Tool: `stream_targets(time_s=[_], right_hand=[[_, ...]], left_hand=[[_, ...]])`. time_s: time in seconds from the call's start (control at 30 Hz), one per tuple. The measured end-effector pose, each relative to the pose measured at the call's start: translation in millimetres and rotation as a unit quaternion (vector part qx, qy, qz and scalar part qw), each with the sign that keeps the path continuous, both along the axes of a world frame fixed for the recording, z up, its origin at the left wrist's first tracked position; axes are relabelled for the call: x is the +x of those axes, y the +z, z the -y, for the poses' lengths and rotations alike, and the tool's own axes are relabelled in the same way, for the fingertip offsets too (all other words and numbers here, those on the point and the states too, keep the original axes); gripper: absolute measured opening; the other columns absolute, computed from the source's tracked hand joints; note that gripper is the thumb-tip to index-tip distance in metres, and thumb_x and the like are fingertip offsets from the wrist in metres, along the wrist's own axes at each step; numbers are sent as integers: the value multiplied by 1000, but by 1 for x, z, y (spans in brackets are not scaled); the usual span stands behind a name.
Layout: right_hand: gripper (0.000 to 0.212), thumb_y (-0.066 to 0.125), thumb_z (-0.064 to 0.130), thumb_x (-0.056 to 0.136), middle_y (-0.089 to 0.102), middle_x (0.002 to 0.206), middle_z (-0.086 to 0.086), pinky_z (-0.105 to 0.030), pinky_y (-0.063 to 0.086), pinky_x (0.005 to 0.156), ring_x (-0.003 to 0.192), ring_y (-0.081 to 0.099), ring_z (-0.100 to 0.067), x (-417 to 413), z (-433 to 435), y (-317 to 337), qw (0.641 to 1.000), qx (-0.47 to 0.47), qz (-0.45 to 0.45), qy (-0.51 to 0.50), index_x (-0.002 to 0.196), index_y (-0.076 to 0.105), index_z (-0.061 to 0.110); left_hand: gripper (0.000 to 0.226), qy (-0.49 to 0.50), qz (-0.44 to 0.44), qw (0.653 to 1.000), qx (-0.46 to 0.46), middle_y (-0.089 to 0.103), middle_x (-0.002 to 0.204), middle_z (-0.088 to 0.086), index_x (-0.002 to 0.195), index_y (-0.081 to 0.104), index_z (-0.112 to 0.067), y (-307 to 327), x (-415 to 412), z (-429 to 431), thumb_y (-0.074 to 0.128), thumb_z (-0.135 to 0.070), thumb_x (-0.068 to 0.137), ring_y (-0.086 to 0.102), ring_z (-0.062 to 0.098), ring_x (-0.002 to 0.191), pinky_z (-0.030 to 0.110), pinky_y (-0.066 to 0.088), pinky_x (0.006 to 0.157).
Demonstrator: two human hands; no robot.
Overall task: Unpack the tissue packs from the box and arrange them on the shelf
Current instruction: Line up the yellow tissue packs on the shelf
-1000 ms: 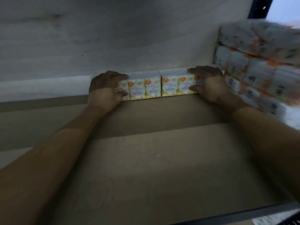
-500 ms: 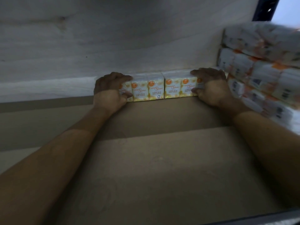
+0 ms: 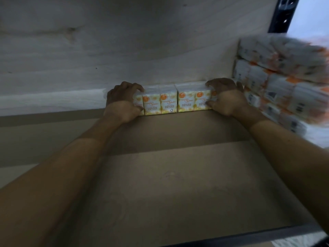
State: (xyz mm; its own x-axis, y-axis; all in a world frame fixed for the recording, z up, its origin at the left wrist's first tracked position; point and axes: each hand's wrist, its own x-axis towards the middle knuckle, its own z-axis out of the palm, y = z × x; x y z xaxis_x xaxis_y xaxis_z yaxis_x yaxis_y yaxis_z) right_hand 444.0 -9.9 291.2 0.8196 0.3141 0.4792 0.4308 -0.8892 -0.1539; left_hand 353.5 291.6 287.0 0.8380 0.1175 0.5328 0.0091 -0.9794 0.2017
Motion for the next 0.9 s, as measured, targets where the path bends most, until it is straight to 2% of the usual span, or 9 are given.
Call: stream_targets(time_s=[0.1,0.23,0.37,0.5,0.63,0.77,0.9], right_hand=[[61,70,31,82,42,147,-4,-49,20,115,139,30,-24,-5,0,4,1000,8,10,18,137,46,26],[51,69,31,83,52,140,-6,-44,36,108,131,42,-27,-23,-4,14,998,24,19,54,130,54,22],[38,63,35,87,62,127,-6,-37,46,97,118,55,-27,-56,-8,23,996,36,-27,73,123,59,22],[33,62,33,90,59,131,-3,-31,41,100,123,52,-26,-99,-16,22,991,59,-88,82,121,61,23],[31,61,31,90,55,137,-4,-30,38,105,127,48,-24,-147,-23,20,983,70,-147,89,121,61,26],[36,60,36,91,53,138,-4,-40,39,107,128,47,-23,-202,-33,17,978,74,-160,110,125,58,24],[33,60,31,93,55,137,-2,-34,35,108,130,47,-20,-258,-42,19,971,89,-160,151,125,60,22]], left_hand=[[53,-4,-21,1000,1,47,134,0,126,52,-31,3,-5,1,72,-32,77,44,23,122,36,30,103],[52,-17,-24,1000,7,45,140,1,132,52,-28,7,-20,4,67,-34,83,40,23,128,36,25,109],[46,-29,-32,999,-22,44,142,2,134,51,-28,13,-49,12,60,-37,89,42,24,128,38,31,108],[42,-24,-42,996,-72,45,142,3,135,51,-26,20,-93,20,53,-39,94,42,25,129,39,35,105],[44,-16,-75,990,-118,38,149,1,137,46,-32,22,-141,23,52,-39,94,34,24,136,41,29,111],[46,-15,-82,990,-112,33,152,3,141,43,-30,24,-200,30,49,-41,96,33,26,138,42,28,111],[47,-21,-73,989,-128,40,146,6,140,44,-25,16,-255,32,46,-44,97,35,28,135,44,29,110]])
